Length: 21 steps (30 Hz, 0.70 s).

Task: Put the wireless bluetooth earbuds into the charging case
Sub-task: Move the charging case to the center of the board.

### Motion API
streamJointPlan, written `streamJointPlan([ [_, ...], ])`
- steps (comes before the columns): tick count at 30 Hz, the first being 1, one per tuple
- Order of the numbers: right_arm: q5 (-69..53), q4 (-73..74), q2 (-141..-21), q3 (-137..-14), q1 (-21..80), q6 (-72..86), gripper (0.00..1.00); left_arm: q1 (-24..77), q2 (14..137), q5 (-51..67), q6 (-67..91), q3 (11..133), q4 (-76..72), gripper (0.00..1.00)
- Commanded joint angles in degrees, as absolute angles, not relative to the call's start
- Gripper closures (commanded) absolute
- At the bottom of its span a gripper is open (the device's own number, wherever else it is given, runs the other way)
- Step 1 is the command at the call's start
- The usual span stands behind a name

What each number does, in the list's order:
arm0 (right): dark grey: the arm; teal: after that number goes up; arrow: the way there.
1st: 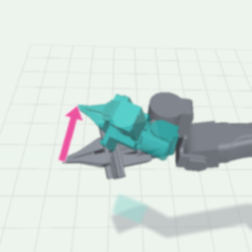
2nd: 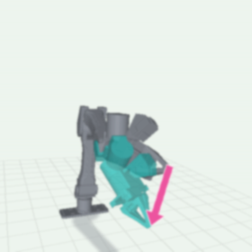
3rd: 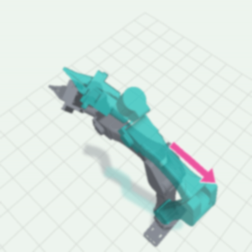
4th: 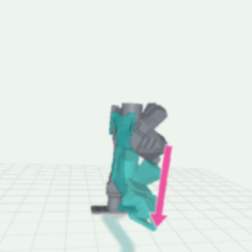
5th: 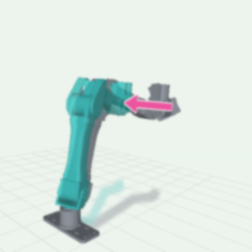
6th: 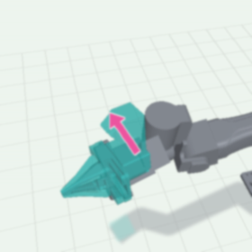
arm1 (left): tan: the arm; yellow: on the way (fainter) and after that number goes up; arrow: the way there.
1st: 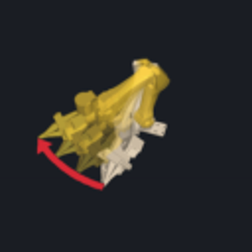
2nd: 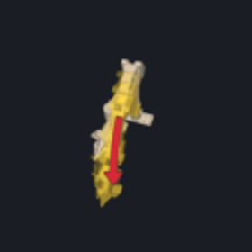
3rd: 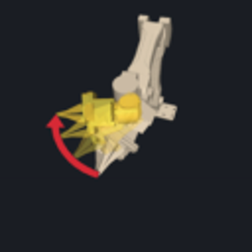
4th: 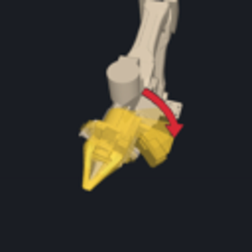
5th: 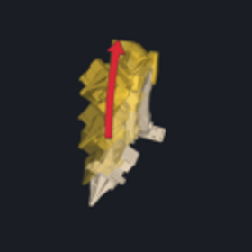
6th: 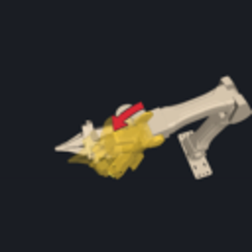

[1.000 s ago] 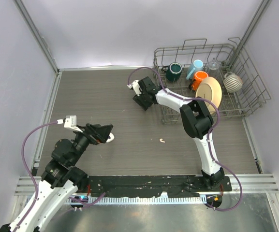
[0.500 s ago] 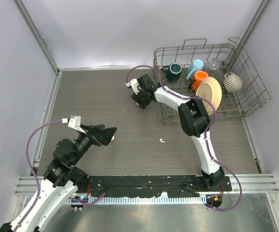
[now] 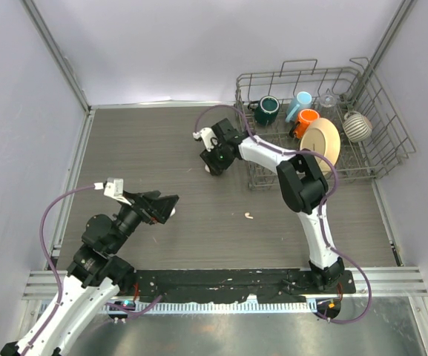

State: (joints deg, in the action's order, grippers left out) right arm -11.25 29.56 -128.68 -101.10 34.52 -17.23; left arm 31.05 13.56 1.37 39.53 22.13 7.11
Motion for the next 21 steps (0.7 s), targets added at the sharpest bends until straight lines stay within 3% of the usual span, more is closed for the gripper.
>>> streamJointPlan([
  [1, -13.1, 32.9, -123.7, -96.9, 37.6, -13.7, 0.59, 30.9, 12.4, 0.5, 38.3, 22.4, 6.5, 0.0],
  [8, -9.2, 31.5, -120.9, -93.3, 40.8, -12.2, 0.48, 31.0, 11.5, -1.1, 38.2, 22.5, 8.3, 0.0],
  [21, -10.9, 24.6, -117.0, -88.8, 41.4, -15.7, 0.41, 30.9, 10.3, -1.6, 38.2, 23.4, 9.4, 0.0],
])
